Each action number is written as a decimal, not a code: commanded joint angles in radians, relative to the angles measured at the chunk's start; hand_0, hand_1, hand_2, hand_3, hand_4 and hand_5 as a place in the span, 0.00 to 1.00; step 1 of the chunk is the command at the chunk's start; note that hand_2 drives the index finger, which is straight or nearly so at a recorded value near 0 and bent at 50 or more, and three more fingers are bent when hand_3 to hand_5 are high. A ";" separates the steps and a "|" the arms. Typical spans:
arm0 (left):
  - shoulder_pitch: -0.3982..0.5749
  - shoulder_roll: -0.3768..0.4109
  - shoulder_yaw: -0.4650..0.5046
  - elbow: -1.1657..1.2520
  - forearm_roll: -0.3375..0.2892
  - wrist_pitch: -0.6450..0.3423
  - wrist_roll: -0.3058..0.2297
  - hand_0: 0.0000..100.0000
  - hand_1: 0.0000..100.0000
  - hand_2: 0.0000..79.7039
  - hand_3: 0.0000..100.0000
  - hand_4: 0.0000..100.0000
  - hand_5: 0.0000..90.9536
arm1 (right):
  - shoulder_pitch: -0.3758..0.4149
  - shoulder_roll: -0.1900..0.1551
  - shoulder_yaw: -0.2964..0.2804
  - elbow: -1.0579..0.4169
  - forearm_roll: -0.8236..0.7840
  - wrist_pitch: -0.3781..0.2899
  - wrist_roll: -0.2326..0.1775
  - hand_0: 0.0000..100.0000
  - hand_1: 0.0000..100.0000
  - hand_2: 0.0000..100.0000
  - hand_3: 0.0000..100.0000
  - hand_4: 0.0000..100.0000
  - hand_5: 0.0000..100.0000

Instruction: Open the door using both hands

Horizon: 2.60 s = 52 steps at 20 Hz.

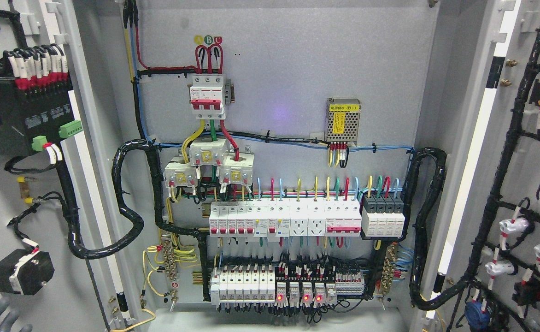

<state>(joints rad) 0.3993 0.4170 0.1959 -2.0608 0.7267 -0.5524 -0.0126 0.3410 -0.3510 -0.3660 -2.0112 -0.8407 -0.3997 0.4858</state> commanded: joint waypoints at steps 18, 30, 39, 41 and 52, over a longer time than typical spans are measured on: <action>-0.004 0.169 0.146 0.226 0.220 0.005 0.000 0.00 0.00 0.00 0.00 0.00 0.00 | 0.055 0.004 -0.096 0.012 -0.060 -0.001 -0.003 0.00 0.00 0.00 0.00 0.00 0.00; 0.003 0.207 0.163 0.228 0.255 0.003 0.000 0.00 0.00 0.00 0.00 0.00 0.00 | 0.056 0.007 -0.117 0.068 -0.066 -0.001 -0.003 0.00 0.00 0.00 0.00 0.00 0.00; 0.015 0.217 0.146 0.209 0.260 0.002 -0.006 0.00 0.00 0.00 0.00 0.00 0.00 | 0.058 0.001 -0.143 0.100 -0.135 -0.001 -0.003 0.00 0.00 0.00 0.00 0.00 0.00; 0.016 0.217 0.145 0.200 0.258 0.002 -0.006 0.00 0.00 0.00 0.00 0.00 0.00 | 0.058 0.001 -0.143 0.101 -0.135 -0.001 -0.003 0.00 0.00 0.00 0.00 0.00 0.00; 0.087 0.215 0.114 0.088 0.249 0.000 -0.009 0.00 0.00 0.00 0.00 0.00 0.00 | 0.072 0.001 -0.157 0.101 -0.136 -0.001 -0.004 0.00 0.00 0.00 0.00 0.00 0.00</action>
<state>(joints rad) 0.4506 0.6255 0.3296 -1.8972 0.9786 -0.5518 -0.0199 0.4086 -0.3489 -0.5083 -1.9217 -0.9742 -0.4005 0.4797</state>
